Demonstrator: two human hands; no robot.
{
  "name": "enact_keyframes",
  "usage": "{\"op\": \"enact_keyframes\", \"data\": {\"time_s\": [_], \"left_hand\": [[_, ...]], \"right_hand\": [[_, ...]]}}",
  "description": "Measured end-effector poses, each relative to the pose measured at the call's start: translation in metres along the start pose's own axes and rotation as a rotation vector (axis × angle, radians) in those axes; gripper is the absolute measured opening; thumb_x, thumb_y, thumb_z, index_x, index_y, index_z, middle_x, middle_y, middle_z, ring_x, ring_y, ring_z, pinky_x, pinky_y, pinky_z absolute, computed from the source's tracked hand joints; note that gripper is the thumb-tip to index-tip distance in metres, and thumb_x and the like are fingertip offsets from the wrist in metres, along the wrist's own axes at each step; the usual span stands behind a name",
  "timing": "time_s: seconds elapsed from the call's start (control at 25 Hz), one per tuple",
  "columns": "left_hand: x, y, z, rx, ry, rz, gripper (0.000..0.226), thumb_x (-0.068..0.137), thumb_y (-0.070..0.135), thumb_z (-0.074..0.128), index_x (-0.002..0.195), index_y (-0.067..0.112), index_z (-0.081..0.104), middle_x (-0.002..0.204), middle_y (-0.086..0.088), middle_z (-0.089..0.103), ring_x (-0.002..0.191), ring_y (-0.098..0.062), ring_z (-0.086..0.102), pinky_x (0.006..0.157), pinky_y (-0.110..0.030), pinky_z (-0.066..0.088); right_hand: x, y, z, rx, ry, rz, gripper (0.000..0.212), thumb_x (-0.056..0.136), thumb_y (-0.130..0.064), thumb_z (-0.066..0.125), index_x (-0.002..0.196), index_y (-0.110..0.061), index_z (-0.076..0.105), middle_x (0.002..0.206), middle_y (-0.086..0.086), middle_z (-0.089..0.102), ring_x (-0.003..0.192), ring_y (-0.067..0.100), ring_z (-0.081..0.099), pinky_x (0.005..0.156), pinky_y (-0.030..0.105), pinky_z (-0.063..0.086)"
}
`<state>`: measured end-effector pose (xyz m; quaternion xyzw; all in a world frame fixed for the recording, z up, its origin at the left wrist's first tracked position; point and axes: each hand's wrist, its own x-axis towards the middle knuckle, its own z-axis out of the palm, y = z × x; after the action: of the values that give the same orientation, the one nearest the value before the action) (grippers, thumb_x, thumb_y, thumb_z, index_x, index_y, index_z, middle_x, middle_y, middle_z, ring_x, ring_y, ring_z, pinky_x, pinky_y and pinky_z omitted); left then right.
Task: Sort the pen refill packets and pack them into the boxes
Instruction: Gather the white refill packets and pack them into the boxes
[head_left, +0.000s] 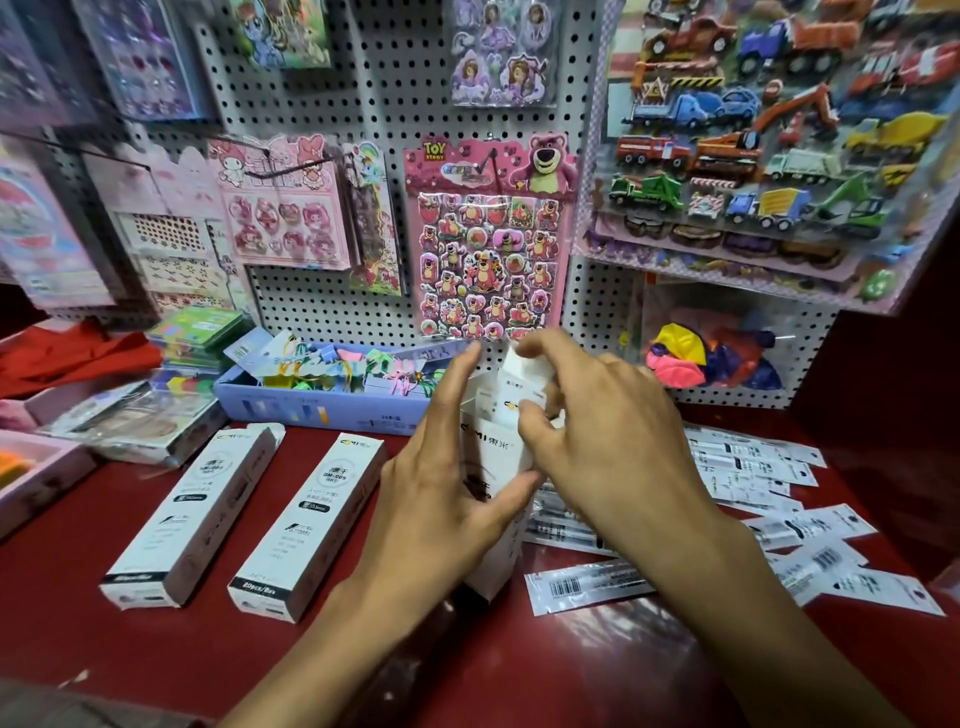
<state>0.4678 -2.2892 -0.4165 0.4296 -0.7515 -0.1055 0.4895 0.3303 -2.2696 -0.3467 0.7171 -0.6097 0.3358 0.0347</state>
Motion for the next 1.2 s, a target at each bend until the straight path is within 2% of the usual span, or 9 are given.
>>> {"op": "enact_keyframes", "data": {"time_s": [0.12,0.28,0.44,0.52,0.8,0.92,1.0,1.12,1.2], "left_hand": [[0.0,-0.002,0.001,-0.002,0.005,-0.012,0.102,0.069,0.04,0.081,0.147,0.048,0.016,0.131,0.008,0.06,0.097,-0.022,0.069,0.081,-0.038,0.056],[-0.005,0.003,0.008,-0.026,0.0,-0.004,0.101,0.068,0.041,0.08,0.148,0.047,0.017,0.124,0.008,0.063,0.094,-0.02,0.071,0.076,-0.039,0.057],[-0.005,0.003,0.011,0.017,0.012,-0.038,0.105,0.064,0.042,0.08,0.147,0.048,0.016,0.121,0.009,0.062,0.092,-0.023,0.071,0.075,-0.038,0.058],[-0.005,0.003,0.012,0.056,0.015,-0.029,0.109,0.063,0.038,0.085,0.146,0.049,0.016,0.118,0.015,0.059,0.092,-0.024,0.071,0.072,-0.036,0.057],[-0.01,0.01,0.019,0.091,-0.027,0.098,0.104,0.068,0.039,0.081,0.148,0.044,0.016,0.134,0.014,0.059,0.109,-0.009,0.065,0.08,-0.032,0.056],[-0.01,0.01,0.027,0.104,-0.097,0.03,0.108,0.07,0.038,0.079,0.148,0.05,0.005,0.136,0.015,0.056,0.112,-0.014,0.063,0.084,-0.029,0.053],[-0.01,0.007,0.029,0.175,-0.13,0.007,0.109,0.071,0.038,0.077,0.148,0.051,0.002,0.133,0.009,0.059,0.105,-0.021,0.063,0.077,-0.027,0.047],[-0.006,0.005,0.024,0.233,-0.11,0.001,0.105,0.073,0.041,0.074,0.151,0.045,0.004,0.128,0.006,0.061,0.094,-0.023,0.065,0.072,-0.031,0.049],[0.004,-0.003,0.015,0.304,-0.102,-0.081,0.103,0.072,0.045,0.073,0.15,0.044,0.006,0.123,0.002,0.065,0.094,-0.027,0.066,0.07,-0.034,0.05]], "right_hand": [[0.003,0.004,-0.003,0.03,-0.057,0.034,0.005,0.089,-0.028,0.057,0.09,-0.026,0.062,0.079,-0.005,0.068,0.081,0.02,0.058,0.082,0.036,0.046],[0.007,0.01,-0.013,-0.023,-0.308,0.074,0.021,0.094,-0.028,0.048,0.077,-0.017,0.055,0.07,0.0,0.061,0.075,0.026,0.058,0.063,0.033,0.038],[0.0,0.006,-0.009,0.024,-0.039,0.082,0.013,0.089,-0.032,0.059,0.099,-0.028,0.065,0.089,-0.004,0.072,0.089,0.022,0.064,0.074,0.033,0.047],[0.002,0.006,-0.007,0.019,0.027,0.103,0.007,0.085,-0.029,0.062,0.09,-0.027,0.066,0.084,-0.004,0.071,0.086,0.021,0.063,0.075,0.032,0.044],[0.016,0.027,-0.022,-0.038,-0.287,0.177,0.021,0.078,-0.032,0.077,0.066,-0.022,0.062,0.059,-0.009,0.058,0.067,0.016,0.056,0.072,0.028,0.044],[0.017,0.036,-0.019,0.008,-0.239,0.168,0.025,0.076,-0.036,0.077,0.064,-0.023,0.06,0.056,-0.009,0.056,0.066,0.015,0.056,0.067,0.029,0.047],[0.015,0.04,-0.012,0.044,-0.114,0.124,0.027,0.079,-0.041,0.076,0.069,-0.021,0.06,0.059,-0.007,0.059,0.064,0.014,0.057,0.065,0.03,0.045],[0.012,0.043,-0.004,0.151,-0.159,0.026,0.03,0.091,-0.044,0.062,0.077,-0.02,0.072,0.068,-0.001,0.067,0.067,0.016,0.061,0.067,0.034,0.048],[0.013,0.048,-0.004,0.277,-0.094,-0.004,0.027,0.096,-0.04,0.058,0.094,-0.023,0.079,0.102,-0.002,0.075,0.093,0.01,0.065,0.085,0.032,0.05]]}}
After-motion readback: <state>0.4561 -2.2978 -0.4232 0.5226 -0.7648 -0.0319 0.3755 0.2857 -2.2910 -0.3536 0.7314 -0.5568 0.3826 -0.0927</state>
